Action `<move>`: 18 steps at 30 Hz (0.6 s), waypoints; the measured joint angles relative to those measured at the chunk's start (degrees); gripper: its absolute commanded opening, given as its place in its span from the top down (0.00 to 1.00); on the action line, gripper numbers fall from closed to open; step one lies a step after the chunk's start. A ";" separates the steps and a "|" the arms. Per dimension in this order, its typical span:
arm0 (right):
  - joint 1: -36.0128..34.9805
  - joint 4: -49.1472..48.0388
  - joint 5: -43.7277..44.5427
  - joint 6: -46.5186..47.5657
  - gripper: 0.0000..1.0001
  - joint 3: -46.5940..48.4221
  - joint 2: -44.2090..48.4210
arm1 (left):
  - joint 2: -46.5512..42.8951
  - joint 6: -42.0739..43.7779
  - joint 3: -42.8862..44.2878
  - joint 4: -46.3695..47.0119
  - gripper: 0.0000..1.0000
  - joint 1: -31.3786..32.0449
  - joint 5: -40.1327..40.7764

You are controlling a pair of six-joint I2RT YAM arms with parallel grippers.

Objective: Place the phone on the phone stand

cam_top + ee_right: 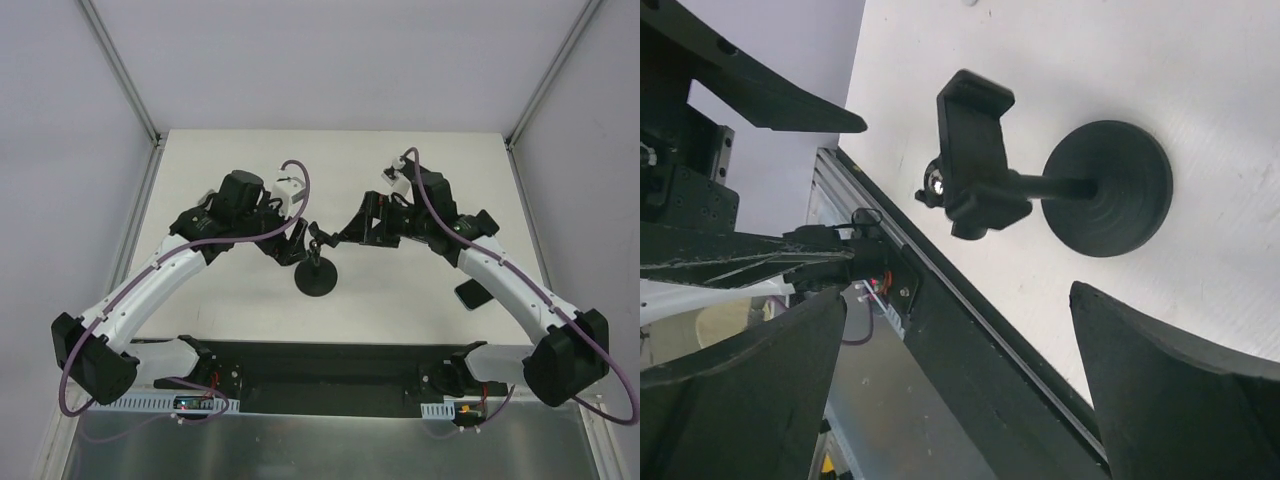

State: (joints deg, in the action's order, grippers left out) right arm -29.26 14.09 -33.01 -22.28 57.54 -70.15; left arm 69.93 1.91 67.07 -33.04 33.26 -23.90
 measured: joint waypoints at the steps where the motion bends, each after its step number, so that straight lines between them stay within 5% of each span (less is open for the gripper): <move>1: 0.00 0.31 -0.68 1.25 0.04 0.94 -1.07 | -0.90 0.02 -0.55 0.46 0.25 -0.02 0.72; 5: -0.02 2.64 -1.97 9.81 0.01 4.15 -5.07 | -4.09 -0.44 -2.93 2.45 0.25 -0.85 2.97; 18: -5.97 6.34 0.72 27.98 0.31 12.98 -14.34 | -11.45 -3.50 -6.25 8.13 0.22 -4.52 7.10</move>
State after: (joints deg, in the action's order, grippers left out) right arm -35.22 20.43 -32.29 5.69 70.52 -84.49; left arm 58.48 -1.58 60.82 -24.91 28.73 -16.80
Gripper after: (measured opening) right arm 0.773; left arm 0.778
